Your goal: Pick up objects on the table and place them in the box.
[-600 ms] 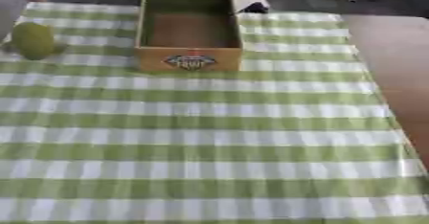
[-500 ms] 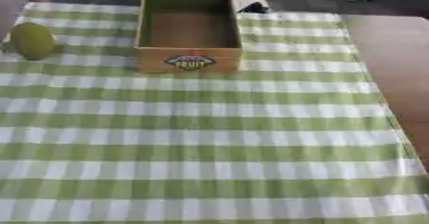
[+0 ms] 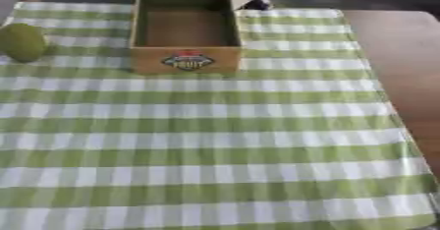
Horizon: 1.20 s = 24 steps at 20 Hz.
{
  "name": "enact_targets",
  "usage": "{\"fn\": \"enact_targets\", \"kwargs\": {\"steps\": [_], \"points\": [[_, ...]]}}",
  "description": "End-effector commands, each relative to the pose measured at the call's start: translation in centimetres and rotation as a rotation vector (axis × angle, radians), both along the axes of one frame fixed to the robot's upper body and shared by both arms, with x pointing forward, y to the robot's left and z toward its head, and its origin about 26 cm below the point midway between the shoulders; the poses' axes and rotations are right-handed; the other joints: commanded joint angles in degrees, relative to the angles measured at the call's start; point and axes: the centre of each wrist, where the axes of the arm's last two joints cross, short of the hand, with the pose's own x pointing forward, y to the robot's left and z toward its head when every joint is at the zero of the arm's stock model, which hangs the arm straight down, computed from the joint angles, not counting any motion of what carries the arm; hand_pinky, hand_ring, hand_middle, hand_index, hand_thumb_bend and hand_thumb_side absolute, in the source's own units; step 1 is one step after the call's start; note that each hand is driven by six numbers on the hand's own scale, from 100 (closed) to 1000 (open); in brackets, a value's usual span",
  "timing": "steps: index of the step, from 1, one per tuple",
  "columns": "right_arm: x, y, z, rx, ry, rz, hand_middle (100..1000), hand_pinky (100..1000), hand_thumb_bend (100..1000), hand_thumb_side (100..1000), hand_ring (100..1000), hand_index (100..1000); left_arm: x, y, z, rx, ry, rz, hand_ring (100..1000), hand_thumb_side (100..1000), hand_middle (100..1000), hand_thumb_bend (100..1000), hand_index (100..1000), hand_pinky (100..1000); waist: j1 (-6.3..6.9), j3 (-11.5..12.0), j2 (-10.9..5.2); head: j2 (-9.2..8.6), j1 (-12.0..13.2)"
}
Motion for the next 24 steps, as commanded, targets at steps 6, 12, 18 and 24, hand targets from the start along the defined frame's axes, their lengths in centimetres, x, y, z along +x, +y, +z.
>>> {"fn": "enact_targets", "kwargs": {"steps": [6,12,18,24], "points": [[-0.4,-0.4,1.0,-0.029,-0.031,-0.01,602,910,100,579,687,800,-1.0,1.5,1.9,0.228,0.029,0.122,718,421,672,100,825,668,1.01,-0.32,-0.65,0.32,2.69],[-0.4,-0.4,1.2,-0.042,-0.033,-0.01,602,910,100,578,688,801,-1.5,2.3,3.1,0.407,0.092,0.261,745,385,690,114,837,695,1.7,-0.49,-0.62,0.22,2.45],[-0.3,-0.3,1.4,-0.058,-0.038,-0.003,603,908,100,577,687,800,-1.8,2.5,5.2,0.554,0.146,0.418,762,354,709,172,837,719,2.13,-0.93,-0.66,0.12,1.56],[-0.2,-0.1,1.4,-0.068,-0.036,0.008,603,908,100,576,688,800,-1.2,2.4,8.1,0.717,0.26,0.527,793,383,742,179,884,758,2.32,-1.39,-0.91,0.22,1.72]]}}
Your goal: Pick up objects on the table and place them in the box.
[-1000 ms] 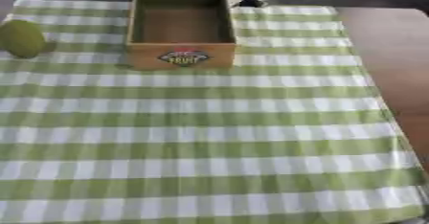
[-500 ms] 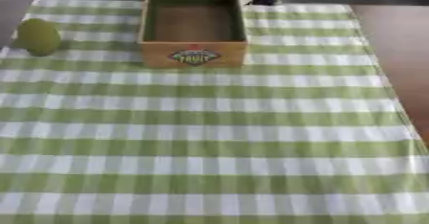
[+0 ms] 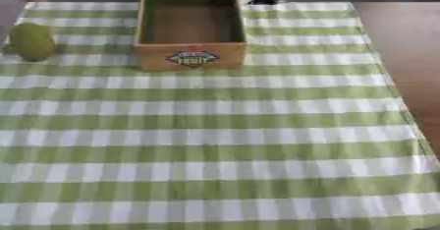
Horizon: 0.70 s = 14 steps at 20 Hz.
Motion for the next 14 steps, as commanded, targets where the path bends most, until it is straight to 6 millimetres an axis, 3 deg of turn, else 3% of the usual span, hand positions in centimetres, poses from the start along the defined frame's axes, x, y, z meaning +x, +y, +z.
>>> {"fn": "enact_targets", "kwargs": {"steps": [1,8,9,10,14], "points": [[-0.2,-0.1,0.8,-0.029,-0.023,0.003,602,908,100,576,688,800,0.5,0.7,2.4,0.104,0.063,0.081,798,400,747,176,892,762,0.29,-0.12,-1.19,0.21,-0.05],[0.0,0.0,0.6,-0.029,-0.014,0.012,603,908,100,576,688,800,5.4,5.5,3.4,0.061,0.286,0.157,848,527,800,127,935,792,0.24,-0.47,-1.64,0.31,0.0],[0.0,0.0,0.5,-0.029,-0.013,0.013,603,908,100,568,688,800,6.0,6.1,3.2,0.064,0.32,0.166,867,448,825,135,946,808,0.22,-0.5,-1.68,0.34,0.0],[0.0,0.0,0.5,-0.029,-0.012,0.014,603,908,100,576,688,800,6.6,6.8,3.0,0.073,0.361,0.184,873,554,832,126,945,814,0.22,-0.53,-1.72,0.37,0.04],[0.1,0.1,0.4,-0.031,-0.009,0.019,603,908,100,575,688,800,8.6,8.8,2.2,0.118,0.483,0.277,897,537,849,179,945,854,0.17,-0.53,-1.83,0.43,0.02]]}}
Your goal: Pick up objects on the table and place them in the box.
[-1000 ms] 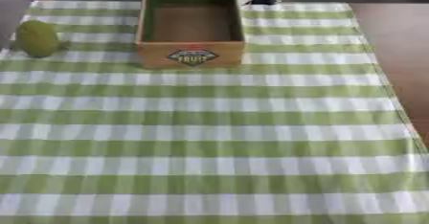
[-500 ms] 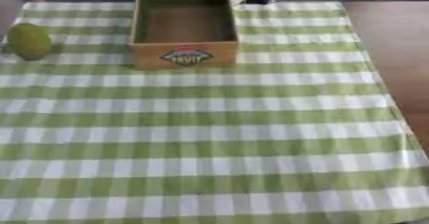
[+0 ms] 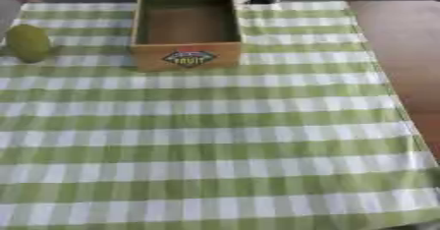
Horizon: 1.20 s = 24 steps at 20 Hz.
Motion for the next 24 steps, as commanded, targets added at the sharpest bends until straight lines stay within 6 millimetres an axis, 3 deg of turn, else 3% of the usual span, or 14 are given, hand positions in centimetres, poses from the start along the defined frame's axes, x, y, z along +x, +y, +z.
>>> {"fn": "enact_targets", "kwargs": {"steps": [1,5,9,14,19,24], "points": [[-0.1,0.0,0.6,-0.018,-0.017,0.006,603,908,100,575,688,800,0.9,2.0,0.2,0.055,0.075,0.085,903,522,851,198,942,864,0.07,0.01,-1.23,0.06,-0.02],[0.0,0.0,0.5,-0.02,-0.014,0.009,602,909,100,574,689,801,2.6,3.4,-0.8,0.078,0.187,0.176,919,490,864,244,945,884,-0.01,0.0,-1.27,0.14,0.2],[0.0,0.0,0.4,-0.019,-0.011,0.012,602,909,100,574,689,801,3.9,4.2,-1.9,0.086,0.29,0.247,919,391,865,312,946,885,-0.03,-0.05,-1.22,-0.07,0.49],[0.0,-0.1,0.3,-0.017,-0.009,0.013,602,910,100,575,690,802,5.0,4.6,-3.1,0.094,0.396,0.318,921,133,863,362,929,893,0.01,-0.08,-1.06,-0.02,0.62],[0.0,-0.1,0.3,-0.016,-0.007,0.016,602,911,100,574,690,802,5.9,4.6,-3.7,0.061,0.483,0.366,924,100,859,367,926,900,-0.03,-0.13,-0.93,0.03,0.91],[0.0,-0.1,0.3,-0.014,-0.007,0.019,602,912,100,574,691,802,6.8,4.1,-4.1,0.065,0.536,0.39,938,100,851,438,932,921,-0.07,-0.31,-0.63,-0.2,1.28]]}}
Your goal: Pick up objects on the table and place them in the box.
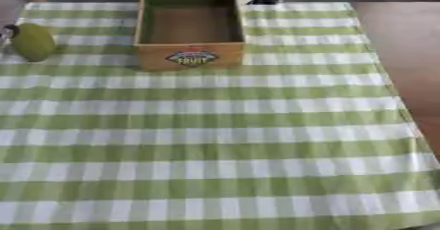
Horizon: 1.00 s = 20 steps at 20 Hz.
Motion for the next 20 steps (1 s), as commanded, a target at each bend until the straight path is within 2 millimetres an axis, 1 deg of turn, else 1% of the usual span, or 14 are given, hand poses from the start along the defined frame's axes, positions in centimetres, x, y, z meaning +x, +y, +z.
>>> {"fn": "enact_targets", "kwargs": {"steps": [1,2,6,11,16,20], "points": [[-0.2,-0.1,0.7,-0.012,-0.023,0.006,601,912,100,574,691,802,0.1,0.3,1.4,0.023,-0.012,0.035,939,100,849,442,935,923,0.06,-0.15,-0.75,-0.29,0.36],[-0.2,-0.1,0.7,-0.012,-0.024,0.006,601,912,100,574,691,803,0.2,0.2,1.4,0.026,-0.009,0.043,944,100,849,459,936,930,0.04,-0.2,-0.63,-0.37,0.47],[-0.1,-0.1,0.8,-0.011,-0.026,0.008,601,913,100,573,692,803,0.7,0.0,1.1,0.04,-0.005,0.076,950,100,849,481,933,937,-0.03,-0.4,-0.01,-0.82,1.27],[0.0,-0.1,0.9,-0.008,-0.029,0.014,600,916,100,572,694,805,1.0,0.0,1.0,0.06,-0.033,0.128,976,100,861,519,933,958,-0.15,-0.64,0.99,-2.05,2.2],[0.0,-0.2,0.9,-0.003,-0.031,0.019,600,917,100,572,695,806,1.1,0.5,0.7,0.061,-0.044,0.187,978,100,858,536,933,959,-0.25,-0.79,1.8,-2.83,2.15],[0.1,-0.2,0.9,-0.002,-0.031,0.021,600,918,100,571,695,806,1.1,0.8,0.2,0.057,-0.034,0.223,974,100,853,515,936,959,-0.3,-0.91,2.18,-3.08,2.24]]}}
